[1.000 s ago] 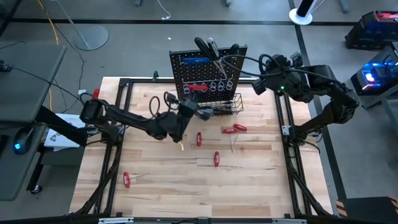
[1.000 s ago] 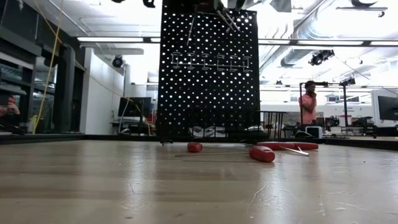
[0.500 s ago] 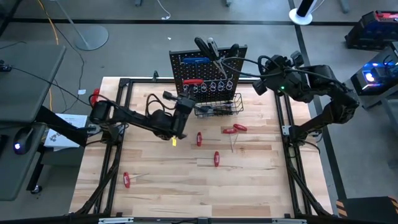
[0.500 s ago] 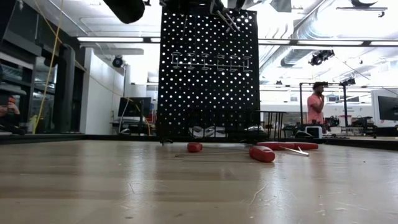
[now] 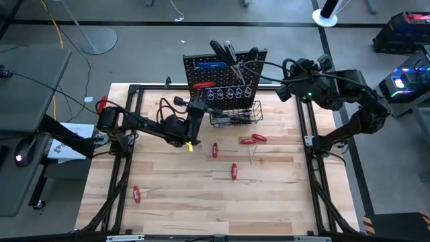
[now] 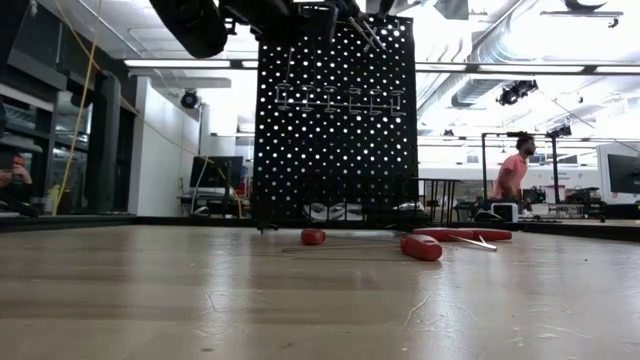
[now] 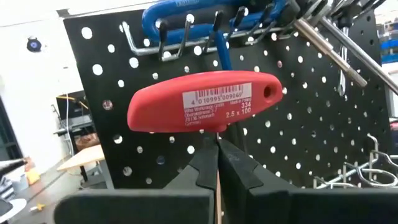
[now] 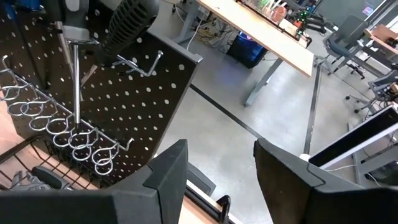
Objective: Hang tools onto peg board
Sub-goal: Hang the red allen wrench on the pegboard
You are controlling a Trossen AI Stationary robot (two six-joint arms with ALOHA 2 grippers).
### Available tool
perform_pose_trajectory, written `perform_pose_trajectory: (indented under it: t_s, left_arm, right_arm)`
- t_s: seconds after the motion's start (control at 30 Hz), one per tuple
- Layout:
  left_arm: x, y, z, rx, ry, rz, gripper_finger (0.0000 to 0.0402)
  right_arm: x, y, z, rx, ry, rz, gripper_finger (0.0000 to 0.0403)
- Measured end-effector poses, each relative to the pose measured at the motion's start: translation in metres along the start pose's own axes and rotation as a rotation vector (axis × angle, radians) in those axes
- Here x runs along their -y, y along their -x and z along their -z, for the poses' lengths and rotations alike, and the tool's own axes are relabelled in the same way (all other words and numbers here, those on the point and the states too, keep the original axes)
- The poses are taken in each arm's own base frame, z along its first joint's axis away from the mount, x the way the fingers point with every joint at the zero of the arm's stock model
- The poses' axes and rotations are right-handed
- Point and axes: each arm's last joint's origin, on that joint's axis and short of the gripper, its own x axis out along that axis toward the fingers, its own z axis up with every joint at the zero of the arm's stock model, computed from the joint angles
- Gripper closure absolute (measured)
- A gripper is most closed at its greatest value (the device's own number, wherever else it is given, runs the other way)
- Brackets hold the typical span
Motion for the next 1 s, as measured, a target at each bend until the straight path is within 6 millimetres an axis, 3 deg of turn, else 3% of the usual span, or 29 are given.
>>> perform_pose_trajectory:
  t_s: [0.3, 0.77, 1.0]
  left_arm:
    - [-0.004, -0.012, 0.003, -0.005, -0.03, -0.034, 0.0401]
    - [-0.007, -0.008, 0.022, -0.072, 0.145, -0.075, 0.0401]
    - [-0.005, -0.009, 0.022, -0.052, 0.137, -0.053, 0.0401]
  right_arm:
    - [0.0, 0.0, -0.001, 0.006, -0.01, -0.002, 0.0226]
    - [0.0, 0.0, -0.002, 0.018, 0.002, 0.003, 0.0226]
    - [0.0, 0.0, -0.002, 0.018, 0.002, 0.003, 0.0226]
